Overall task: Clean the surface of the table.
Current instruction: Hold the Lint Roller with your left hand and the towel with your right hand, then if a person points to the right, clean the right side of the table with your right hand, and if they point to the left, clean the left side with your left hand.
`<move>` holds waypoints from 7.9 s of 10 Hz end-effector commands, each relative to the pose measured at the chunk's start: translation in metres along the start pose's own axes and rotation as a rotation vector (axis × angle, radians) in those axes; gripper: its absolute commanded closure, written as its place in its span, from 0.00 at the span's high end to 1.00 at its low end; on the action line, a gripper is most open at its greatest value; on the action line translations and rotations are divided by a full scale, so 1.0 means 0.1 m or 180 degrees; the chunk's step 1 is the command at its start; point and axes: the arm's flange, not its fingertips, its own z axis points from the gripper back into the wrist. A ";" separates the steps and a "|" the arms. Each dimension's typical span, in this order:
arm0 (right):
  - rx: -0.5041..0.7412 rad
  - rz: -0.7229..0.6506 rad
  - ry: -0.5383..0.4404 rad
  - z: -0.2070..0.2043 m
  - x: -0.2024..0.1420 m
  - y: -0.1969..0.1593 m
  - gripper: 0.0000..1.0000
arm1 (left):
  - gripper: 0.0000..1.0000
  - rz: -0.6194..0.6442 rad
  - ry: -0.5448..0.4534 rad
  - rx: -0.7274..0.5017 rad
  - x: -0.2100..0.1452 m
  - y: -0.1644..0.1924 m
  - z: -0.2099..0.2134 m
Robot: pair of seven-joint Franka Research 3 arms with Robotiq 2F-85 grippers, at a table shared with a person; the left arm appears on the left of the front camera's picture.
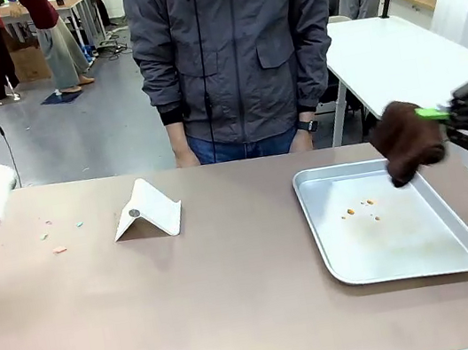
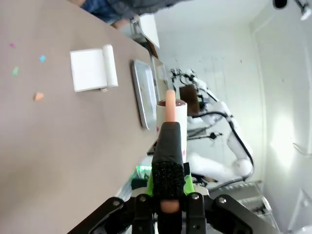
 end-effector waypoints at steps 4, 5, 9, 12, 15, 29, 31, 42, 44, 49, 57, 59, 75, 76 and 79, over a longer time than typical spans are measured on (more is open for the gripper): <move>-0.0060 0.0568 -0.0101 0.75 -0.30 -0.47 0.00 | 0.19 0.0613 -0.0174 -0.0129 0.14 0.39 0.39; -0.0067 0.0590 -0.0154 0.80 -0.31 -0.49 0.00 | 0.19 0.0705 -0.0182 -0.0098 0.17 0.39 0.36; -0.0095 0.0438 -0.0111 0.85 -0.21 -0.43 0.00 | 0.19 0.0639 -0.0122 -0.0087 0.12 0.52 0.47; -0.0095 0.0438 -0.0111 0.85 -0.21 -0.43 0.00 | 0.19 0.0639 -0.0122 -0.0087 0.12 0.52 0.47; -0.0095 0.0438 -0.0111 0.85 -0.21 -0.43 0.00 | 0.19 0.0639 -0.0122 -0.0087 0.12 0.52 0.47; -0.0095 0.0438 -0.0111 0.85 -0.21 -0.43 0.00 | 0.19 0.0639 -0.0122 -0.0087 0.12 0.52 0.47; -0.0095 0.0438 -0.0111 0.85 -0.21 -0.43 0.00 | 0.19 0.0639 -0.0122 -0.0087 0.12 0.52 0.47; -0.3442 0.1954 0.0321 -0.64 0.45 -0.05 0.09 | 0.19 0.0639 -0.0122 -0.0087 0.12 0.52 0.47; -0.3765 0.2016 0.0163 -0.83 0.51 -0.17 0.09 | 0.19 0.0639 -0.0122 -0.0087 0.12 0.52 0.47; -0.3868 0.2074 0.0163 -1.16 0.71 -0.54 0.09 | 0.19 0.0639 -0.0122 -0.0087 0.12 0.52 0.47; -0.3099 0.1252 0.0336 -1.64 0.76 -1.08 0.09 | 0.19 0.0639 -0.0122 -0.0087 0.12 0.52 0.47; -0.2951 0.1182 0.0370 -1.78 0.74 -1.11 0.09 | 0.19 0.0639 -0.0122 -0.0087 0.12 0.52 0.47; -0.3159 0.1250 0.0270 -1.45 0.85 -1.08 0.09 | 0.19 0.0639 -0.0122 -0.0087 0.12 0.52 0.47; -0.3206 0.1219 0.0199 -1.32 0.86 -1.09 0.09 | 0.19 0.0639 -0.0122 -0.0087 0.12 0.52 0.47; -0.3274 0.1074 -0.0079 -0.92 0.86 -1.11 0.09 | 0.19 0.0639 -0.0122 -0.0087 0.12 0.52 0.47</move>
